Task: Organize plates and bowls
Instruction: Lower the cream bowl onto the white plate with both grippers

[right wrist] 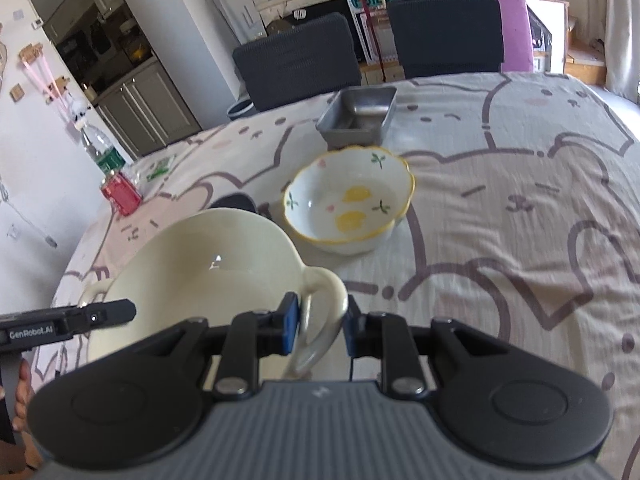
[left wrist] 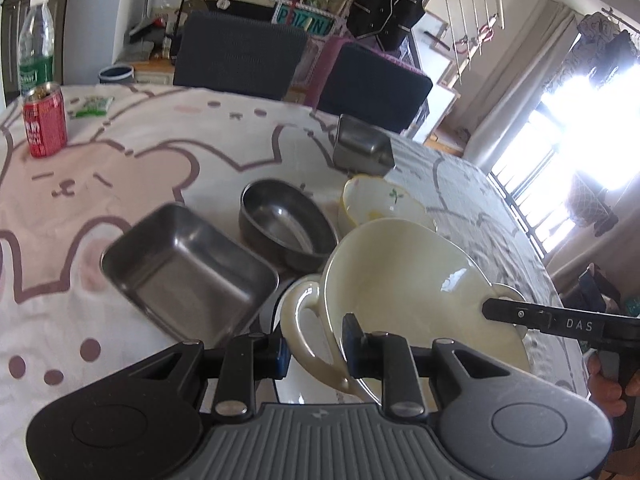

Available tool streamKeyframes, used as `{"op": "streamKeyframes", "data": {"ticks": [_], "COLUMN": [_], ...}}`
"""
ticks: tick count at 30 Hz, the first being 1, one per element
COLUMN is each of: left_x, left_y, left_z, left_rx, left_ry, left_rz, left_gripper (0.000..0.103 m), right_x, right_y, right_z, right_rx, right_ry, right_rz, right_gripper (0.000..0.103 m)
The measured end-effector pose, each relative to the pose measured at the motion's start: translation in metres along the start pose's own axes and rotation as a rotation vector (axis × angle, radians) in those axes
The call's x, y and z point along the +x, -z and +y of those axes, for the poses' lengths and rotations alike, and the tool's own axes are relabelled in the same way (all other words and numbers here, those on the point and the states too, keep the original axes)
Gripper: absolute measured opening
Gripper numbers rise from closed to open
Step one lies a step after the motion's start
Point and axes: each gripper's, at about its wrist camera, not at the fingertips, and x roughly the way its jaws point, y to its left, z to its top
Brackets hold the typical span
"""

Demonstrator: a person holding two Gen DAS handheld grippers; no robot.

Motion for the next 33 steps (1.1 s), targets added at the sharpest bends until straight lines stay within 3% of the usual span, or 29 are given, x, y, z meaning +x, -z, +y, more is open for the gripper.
{"op": "streamKeyframes", "data": {"ticks": [13, 33], "left_x": [0.018, 0.047], "left_y": [0.015, 0.021], "left_z": [0.017, 0.02], "left_rx": [-0.031, -0.017], "left_ry": [-0.011, -0.064], "left_rz": [0.104, 0.17], "left_gripper": [0.029, 0.033], "right_x": [0.022, 0.042], "right_y": [0.016, 0.015], "right_z": [0.008, 0.013], "right_rx": [-0.031, -0.08], "right_ry": [0.033, 0.104], "right_rz": [0.124, 0.17], "right_gripper": [0.029, 0.029]}}
